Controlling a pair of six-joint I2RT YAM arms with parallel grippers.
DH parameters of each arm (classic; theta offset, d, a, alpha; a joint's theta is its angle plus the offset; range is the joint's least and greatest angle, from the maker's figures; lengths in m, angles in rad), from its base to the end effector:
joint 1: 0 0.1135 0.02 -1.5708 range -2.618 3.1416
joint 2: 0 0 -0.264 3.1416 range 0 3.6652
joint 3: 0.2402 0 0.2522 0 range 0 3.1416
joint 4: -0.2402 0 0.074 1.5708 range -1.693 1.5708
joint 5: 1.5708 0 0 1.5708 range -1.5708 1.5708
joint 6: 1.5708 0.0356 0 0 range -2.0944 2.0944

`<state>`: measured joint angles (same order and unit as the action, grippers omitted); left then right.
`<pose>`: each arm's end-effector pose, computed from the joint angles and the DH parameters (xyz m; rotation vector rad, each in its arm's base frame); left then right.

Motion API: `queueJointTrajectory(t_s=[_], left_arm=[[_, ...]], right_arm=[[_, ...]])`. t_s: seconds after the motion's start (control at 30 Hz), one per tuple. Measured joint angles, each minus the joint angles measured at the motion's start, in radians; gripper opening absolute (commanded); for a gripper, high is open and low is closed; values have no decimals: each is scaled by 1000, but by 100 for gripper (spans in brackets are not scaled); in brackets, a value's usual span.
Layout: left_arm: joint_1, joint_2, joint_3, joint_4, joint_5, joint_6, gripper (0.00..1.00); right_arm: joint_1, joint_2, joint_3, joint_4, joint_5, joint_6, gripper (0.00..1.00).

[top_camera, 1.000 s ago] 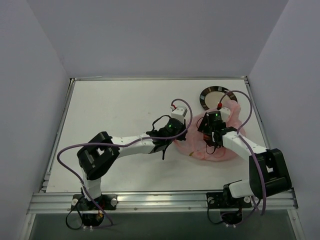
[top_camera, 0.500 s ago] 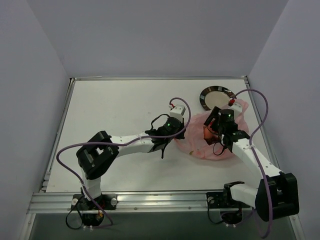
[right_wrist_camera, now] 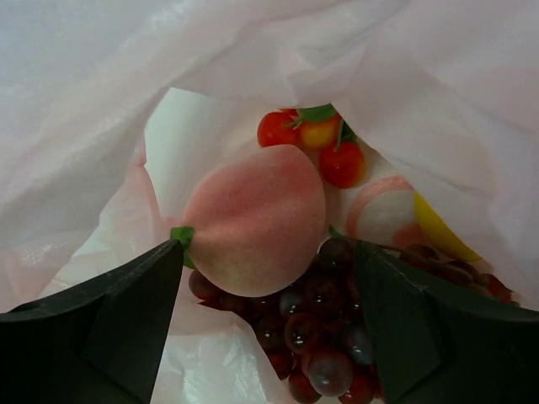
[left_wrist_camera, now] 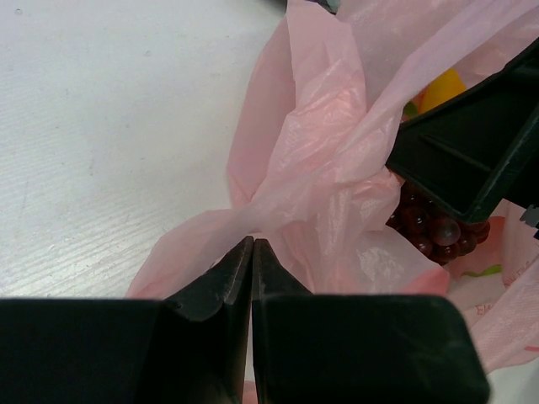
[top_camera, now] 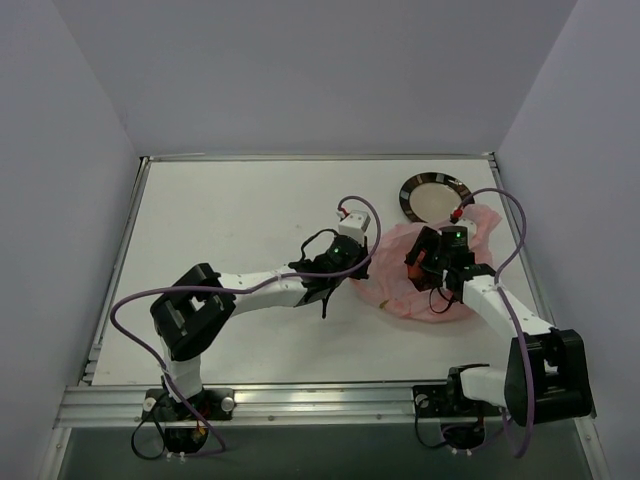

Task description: Take the fake fruits out of the plastic bag

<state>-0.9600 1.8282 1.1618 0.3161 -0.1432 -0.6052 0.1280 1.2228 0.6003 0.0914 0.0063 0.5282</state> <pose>0.2447 -0.3407 0.2271 0.2573 2.0103 -0.8951 0.2564 0.0328 0.2121 0.4263 2.0826 0.3857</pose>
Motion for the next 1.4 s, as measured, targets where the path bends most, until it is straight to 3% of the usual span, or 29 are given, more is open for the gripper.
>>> queueJointTrajectory(t_s=[0.27, 0.33, 0.37, 0.47, 0.57, 0.87, 1.07, 1.3, 1.4], left_arm=[[0, 0, -14, 3, 0, 0, 2], [0, 0, -14, 4, 0, 0, 2], [0, 0, -14, 4, 0, 0, 2], [1, 0, -14, 4, 0, 0, 2], [2, 0, -14, 5, 0, 0, 2], [6, 0, -14, 3, -3, -1, 2], [6, 0, -14, 2, -4, -2, 3], [7, 0, -14, 2, -13, -1, 2], [10, 0, -14, 2, -14, -1, 2]], right_arm=[[5, 103, -2, 87, -52, -7, 76], [5, 132, -2, 103, -58, -7, 68], [6, 140, 4, 111, -56, -8, 54], [18, 141, 10, 114, -54, -7, 36], [34, 96, 8, 89, -31, -4, 35], [51, -235, -14, -37, 19, 5, 30], [55, -311, -16, -145, 24, 21, 34], [63, -311, -4, -192, 39, 26, 29], [65, -321, 46, -210, -37, 19, 29]])
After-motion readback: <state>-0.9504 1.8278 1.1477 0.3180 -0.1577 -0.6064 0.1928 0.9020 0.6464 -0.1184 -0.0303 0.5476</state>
